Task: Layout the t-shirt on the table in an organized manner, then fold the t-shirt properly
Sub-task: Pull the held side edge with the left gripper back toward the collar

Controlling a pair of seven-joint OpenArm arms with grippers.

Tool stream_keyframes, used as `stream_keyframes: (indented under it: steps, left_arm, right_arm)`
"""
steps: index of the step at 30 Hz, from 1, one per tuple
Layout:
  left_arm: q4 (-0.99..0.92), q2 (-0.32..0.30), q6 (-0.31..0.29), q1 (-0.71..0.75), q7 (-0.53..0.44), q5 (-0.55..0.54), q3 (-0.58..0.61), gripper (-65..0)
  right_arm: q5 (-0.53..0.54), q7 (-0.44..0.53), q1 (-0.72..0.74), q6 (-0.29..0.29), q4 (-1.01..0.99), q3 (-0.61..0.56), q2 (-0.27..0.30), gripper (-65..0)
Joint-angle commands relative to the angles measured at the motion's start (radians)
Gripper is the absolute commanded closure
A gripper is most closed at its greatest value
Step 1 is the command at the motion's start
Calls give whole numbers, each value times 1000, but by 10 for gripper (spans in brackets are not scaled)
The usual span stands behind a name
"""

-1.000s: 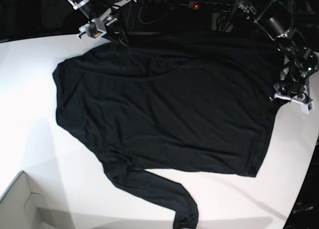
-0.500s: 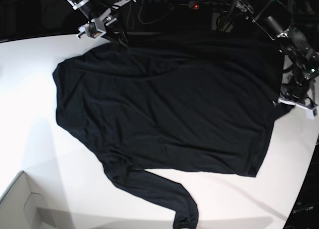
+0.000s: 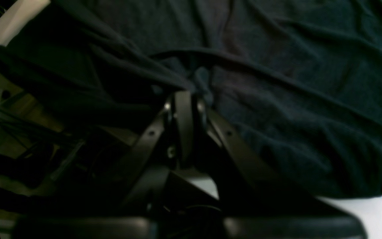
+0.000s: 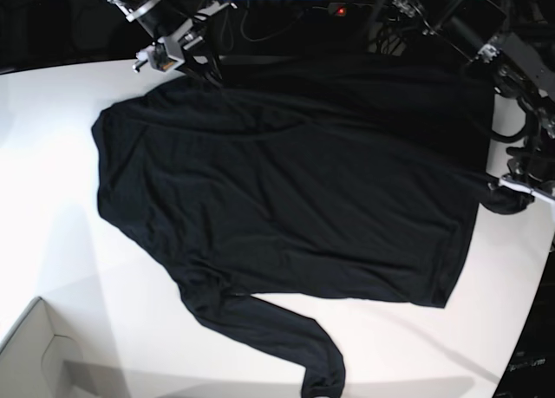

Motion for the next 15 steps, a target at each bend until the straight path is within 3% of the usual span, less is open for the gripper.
stream_keyframes:
  steps: [1, 15]
  left_arm:
    - [31, -17, 6, -11, 0, -11, 0, 0]
    - [195, -9, -3, 58, 323, -19, -197, 0]
  right_arm:
    - [20, 29, -5, 8, 18, 0, 3, 0]
    - [20, 29, -5, 8, 20, -2, 3, 0]
